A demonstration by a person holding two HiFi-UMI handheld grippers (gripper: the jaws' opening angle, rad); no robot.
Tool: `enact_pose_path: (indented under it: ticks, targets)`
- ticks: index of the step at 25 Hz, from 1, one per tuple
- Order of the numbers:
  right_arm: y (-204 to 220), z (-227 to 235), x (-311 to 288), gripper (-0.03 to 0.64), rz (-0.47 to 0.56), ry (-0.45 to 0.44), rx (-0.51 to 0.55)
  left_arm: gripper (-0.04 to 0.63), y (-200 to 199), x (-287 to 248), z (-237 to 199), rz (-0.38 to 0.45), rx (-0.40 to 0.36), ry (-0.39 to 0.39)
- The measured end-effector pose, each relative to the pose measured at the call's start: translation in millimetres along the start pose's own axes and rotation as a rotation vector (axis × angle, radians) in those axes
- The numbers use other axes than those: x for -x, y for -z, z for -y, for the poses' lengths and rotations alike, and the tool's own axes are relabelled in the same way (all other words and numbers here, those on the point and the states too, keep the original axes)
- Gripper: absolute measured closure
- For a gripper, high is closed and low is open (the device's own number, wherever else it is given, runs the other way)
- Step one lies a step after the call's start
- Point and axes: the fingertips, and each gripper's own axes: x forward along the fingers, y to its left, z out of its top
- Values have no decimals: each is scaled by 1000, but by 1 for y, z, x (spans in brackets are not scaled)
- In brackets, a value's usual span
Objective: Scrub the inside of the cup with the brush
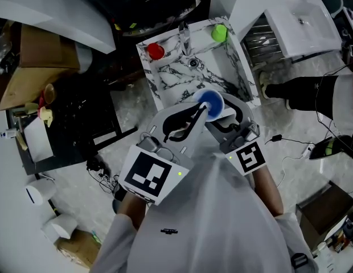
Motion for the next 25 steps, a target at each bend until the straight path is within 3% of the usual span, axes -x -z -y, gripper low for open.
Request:
enact_pose_path:
  ticks: [4,10,14,20,25]
  targets:
    - [2,4,-2,377,9,-10,-5,577,-1,-4,9,21,62,54]
    - [17,2,-1,377,-94,-64,94,577,-20,4,-6,107,67,-19]
    - [22,18,1,377,-101,-27,105,577,-30,13,-18,144,76,-55]
    - [28,51,11,377,-116,50,115,577,-47,39,-41,274,127,-127]
    - [19,69,24,377,-74,113,94,577,-45,46,-59,311,160,-195]
